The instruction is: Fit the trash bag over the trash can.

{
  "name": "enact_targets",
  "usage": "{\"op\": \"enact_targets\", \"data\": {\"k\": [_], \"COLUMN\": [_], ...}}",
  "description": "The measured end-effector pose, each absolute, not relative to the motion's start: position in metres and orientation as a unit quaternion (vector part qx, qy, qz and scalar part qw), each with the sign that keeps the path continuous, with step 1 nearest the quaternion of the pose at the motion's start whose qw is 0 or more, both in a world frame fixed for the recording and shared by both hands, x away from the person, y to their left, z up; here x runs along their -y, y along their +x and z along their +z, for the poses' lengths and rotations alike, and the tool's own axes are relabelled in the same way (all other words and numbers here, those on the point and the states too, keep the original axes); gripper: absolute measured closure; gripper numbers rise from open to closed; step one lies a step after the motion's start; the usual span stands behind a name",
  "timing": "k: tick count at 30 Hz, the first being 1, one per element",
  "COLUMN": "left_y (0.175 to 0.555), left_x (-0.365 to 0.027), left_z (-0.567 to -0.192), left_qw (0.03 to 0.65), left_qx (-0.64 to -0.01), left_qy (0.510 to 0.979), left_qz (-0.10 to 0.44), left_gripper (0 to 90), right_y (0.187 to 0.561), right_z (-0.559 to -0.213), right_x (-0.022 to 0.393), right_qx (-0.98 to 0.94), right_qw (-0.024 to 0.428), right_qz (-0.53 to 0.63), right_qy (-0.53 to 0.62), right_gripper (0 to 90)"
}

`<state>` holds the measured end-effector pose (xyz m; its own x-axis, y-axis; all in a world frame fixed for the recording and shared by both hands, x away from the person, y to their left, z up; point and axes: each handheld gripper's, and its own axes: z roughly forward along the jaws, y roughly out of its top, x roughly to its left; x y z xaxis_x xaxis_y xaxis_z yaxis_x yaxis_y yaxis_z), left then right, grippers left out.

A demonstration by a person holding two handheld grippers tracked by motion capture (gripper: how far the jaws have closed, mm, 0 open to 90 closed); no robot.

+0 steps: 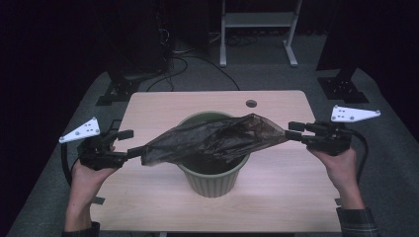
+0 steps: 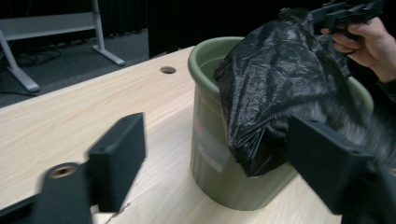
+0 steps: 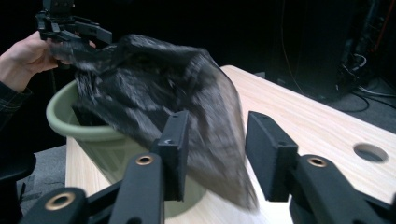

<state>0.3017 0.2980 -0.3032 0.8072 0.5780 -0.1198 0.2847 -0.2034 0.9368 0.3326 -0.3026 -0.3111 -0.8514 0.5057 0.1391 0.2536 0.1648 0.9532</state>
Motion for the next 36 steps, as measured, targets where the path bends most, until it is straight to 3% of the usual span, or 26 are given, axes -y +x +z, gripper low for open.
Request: {"op": "enact_targets", "data": {"k": [4, 15, 27, 30, 33, 36], "left_y": [0.296, 0.297, 0.314, 0.317, 0.320, 0.322], "left_x": [-0.295, -0.246, -0.198, -0.194, -0.194, -0.195], "left_z": [-0.292, -0.260, -0.272, -0.276, -0.279, -0.280], "left_qw": [0.572, 0.572, 0.542, 0.532, 0.525, 0.520], "left_qx": [-0.269, -0.202, -0.179, -0.179, -0.182, -0.182], "left_qy": [0.762, 0.783, 0.813, 0.820, 0.823, 0.825], "left_qz": [0.138, 0.139, 0.113, 0.114, 0.119, 0.123], "left_gripper": [11.6, 11.5, 14.3, 19.2, 26.5, 43.1], "right_y": [0.336, 0.346, 0.373, 0.381, 0.385, 0.383], "right_z": [-0.305, -0.297, -0.297, -0.299, -0.301, -0.300], "right_x": [0.288, 0.266, 0.250, 0.242, 0.237, 0.234], "right_qx": [-0.758, -0.764, -0.771, -0.775, -0.781, -0.780], "right_qw": [0.105, 0.102, 0.091, 0.082, 0.072, 0.082], "right_qz": [0.596, 0.596, 0.585, 0.581, 0.577, 0.579], "right_qy": [0.241, 0.225, 0.234, 0.234, 0.227, 0.221], "right_gripper": [53.2, 50.8, 49.6, 50.2, 61.1, 74.5]}}
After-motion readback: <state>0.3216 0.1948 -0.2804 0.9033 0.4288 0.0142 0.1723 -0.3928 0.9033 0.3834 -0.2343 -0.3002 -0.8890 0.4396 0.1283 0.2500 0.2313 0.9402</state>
